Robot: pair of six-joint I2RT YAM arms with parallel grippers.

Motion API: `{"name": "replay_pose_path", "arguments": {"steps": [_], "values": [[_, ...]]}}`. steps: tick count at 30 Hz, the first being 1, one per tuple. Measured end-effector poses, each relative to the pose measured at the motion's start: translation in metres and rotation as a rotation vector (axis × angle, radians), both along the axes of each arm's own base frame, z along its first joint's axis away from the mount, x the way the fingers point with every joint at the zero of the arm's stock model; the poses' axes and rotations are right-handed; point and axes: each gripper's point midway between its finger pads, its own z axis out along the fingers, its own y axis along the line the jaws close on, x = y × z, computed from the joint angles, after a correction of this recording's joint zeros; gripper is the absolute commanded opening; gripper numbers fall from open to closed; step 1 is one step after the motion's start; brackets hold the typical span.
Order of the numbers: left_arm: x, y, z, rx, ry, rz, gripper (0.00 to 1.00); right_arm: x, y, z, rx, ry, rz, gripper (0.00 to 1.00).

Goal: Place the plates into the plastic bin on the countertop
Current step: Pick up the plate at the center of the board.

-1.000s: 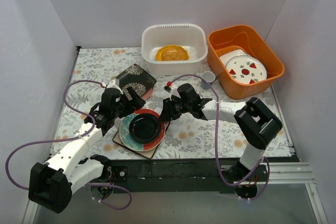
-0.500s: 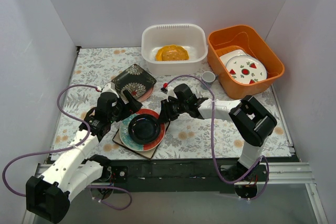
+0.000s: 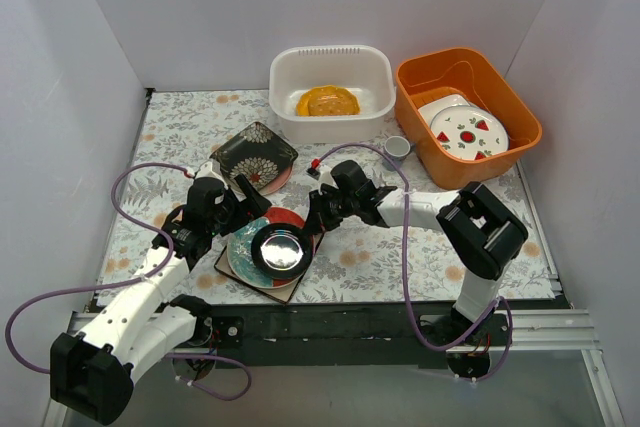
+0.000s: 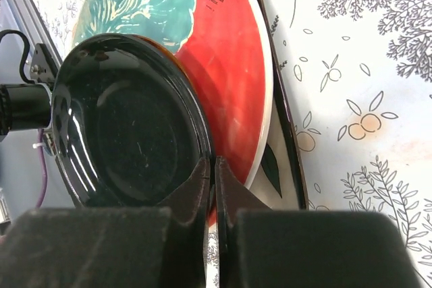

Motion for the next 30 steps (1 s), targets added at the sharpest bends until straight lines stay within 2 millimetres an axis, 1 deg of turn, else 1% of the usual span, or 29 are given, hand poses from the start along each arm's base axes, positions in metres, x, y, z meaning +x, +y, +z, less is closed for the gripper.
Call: {"name": "replay_pose_path", "arguments": {"steps": [3,13,19,24,30], "values": [[-0.001,0.0,-0.001,0.002,0.003,0.0,0.86,0.002,-0.001,0.002,-0.003,-0.01,-0.011,0.03],[-0.003,-0.002,0.004,-0.004,-0.019,-0.025,0.86,0.0,-0.011,0.021,0.024,-0.058,-0.054,0.01],[-0.012,-0.007,-0.011,-0.019,0.02,-0.067,0.86,0.008,-0.016,0.028,0.031,-0.085,-0.087,0.01],[-0.013,-0.014,-0.015,-0.035,0.035,-0.101,0.86,0.018,-0.027,0.035,0.034,-0.104,-0.13,0.01],[-0.013,-0.018,-0.014,-0.044,0.032,-0.119,0.86,0.025,-0.043,0.038,0.04,-0.11,-0.172,0.01]]}}
